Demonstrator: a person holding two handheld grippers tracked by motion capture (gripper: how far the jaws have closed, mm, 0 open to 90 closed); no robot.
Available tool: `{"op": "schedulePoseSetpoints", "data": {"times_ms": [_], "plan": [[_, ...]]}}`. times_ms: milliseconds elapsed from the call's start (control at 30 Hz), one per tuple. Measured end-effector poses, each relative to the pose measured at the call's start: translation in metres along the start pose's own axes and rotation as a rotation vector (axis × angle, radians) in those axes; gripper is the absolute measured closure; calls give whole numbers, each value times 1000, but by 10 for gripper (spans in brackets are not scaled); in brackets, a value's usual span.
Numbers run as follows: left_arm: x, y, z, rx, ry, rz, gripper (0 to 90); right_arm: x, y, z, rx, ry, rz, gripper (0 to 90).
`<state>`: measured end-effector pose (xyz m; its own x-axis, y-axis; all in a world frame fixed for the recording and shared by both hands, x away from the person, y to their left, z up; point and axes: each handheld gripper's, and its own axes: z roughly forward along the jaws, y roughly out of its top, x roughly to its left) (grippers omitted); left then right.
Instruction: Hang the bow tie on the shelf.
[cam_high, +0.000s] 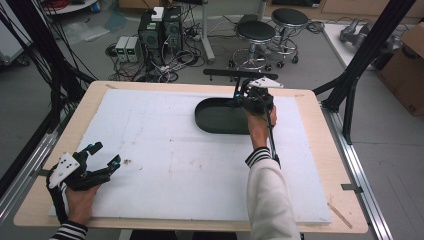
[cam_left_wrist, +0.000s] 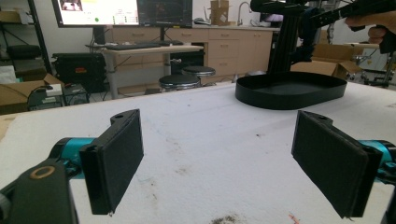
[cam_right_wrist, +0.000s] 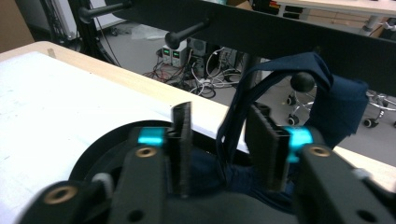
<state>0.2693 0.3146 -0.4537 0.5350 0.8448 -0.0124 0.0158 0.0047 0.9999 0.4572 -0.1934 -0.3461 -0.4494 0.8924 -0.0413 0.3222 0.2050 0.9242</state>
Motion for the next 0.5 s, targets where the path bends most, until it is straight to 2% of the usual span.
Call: {"op": "schedulePoseSetpoints", "data": {"times_ms": [33,67,167,267,300,467,500], "plan": [[0,0,0,0,0,0,169,-1,-3,-2,5,15,19,532],[0,0,0,-1,2,1,169,-1,-3,-2,5,15,19,532],[-1,0,0,-3,1,0,169,-2,-7,-8,28,29,35,437],[-1,0,0,-2,0,0,169,1,-12,-20,37,34,6,386],[-1,0,0,-5,0,0,169,3,-14,-26,39,41,11,356],[-1,0,0,-3,-4,9,166,10,-27,-59,-13,67,34,230],[-1,0,0,-3,-4,11,164,16,-32,-76,-51,68,16,202]]}}
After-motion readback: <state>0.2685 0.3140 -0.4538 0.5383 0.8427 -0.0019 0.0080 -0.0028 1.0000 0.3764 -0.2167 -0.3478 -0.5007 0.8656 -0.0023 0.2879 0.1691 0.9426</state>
